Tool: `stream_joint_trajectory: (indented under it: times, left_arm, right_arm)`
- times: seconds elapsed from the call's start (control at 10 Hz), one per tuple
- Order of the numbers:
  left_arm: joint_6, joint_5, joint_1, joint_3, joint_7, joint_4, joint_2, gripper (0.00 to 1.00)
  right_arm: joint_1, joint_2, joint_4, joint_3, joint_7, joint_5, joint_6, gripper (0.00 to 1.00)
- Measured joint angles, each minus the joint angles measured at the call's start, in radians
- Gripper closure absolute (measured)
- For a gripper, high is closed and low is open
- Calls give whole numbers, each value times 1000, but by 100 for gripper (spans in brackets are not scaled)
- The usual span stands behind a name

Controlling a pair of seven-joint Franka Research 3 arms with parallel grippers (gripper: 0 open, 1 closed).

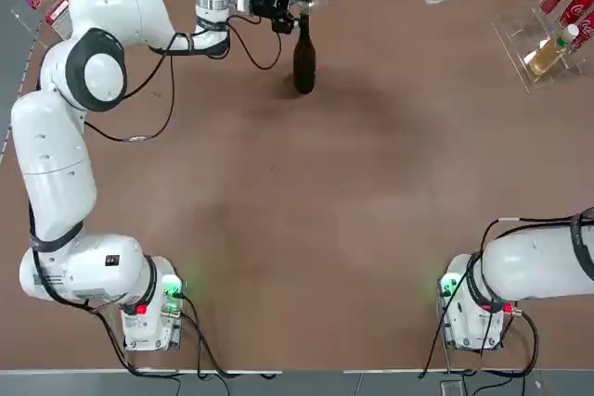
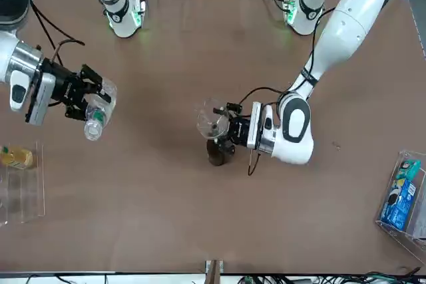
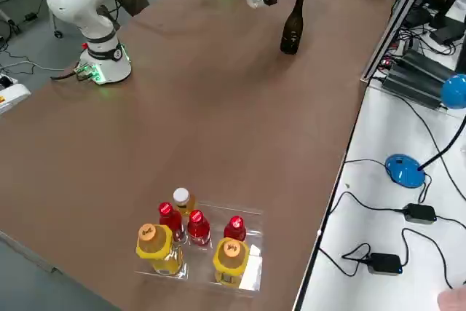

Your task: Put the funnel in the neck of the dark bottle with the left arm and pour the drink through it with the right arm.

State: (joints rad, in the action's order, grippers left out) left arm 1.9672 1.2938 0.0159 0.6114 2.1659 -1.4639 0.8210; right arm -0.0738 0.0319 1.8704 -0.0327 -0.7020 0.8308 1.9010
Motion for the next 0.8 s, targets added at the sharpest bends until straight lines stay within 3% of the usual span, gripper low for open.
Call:
stream_joint_trajectory:
  times: [0.1, 0.2, 0.8]
  left_arm:
    - [1, 0, 2, 0, 0, 0, 0, 44]
    - [2, 0, 4, -1, 0, 0, 0, 54]
    - [3, 4, 7, -1, 1, 4, 10, 71]
  right_arm:
    - [0, 16, 0, 20, 52, -28, 2, 55]
    - [0, 30, 0, 41, 85, -44, 10, 55]
    - [-1, 73, 0, 192, 326, -153, 79, 55]
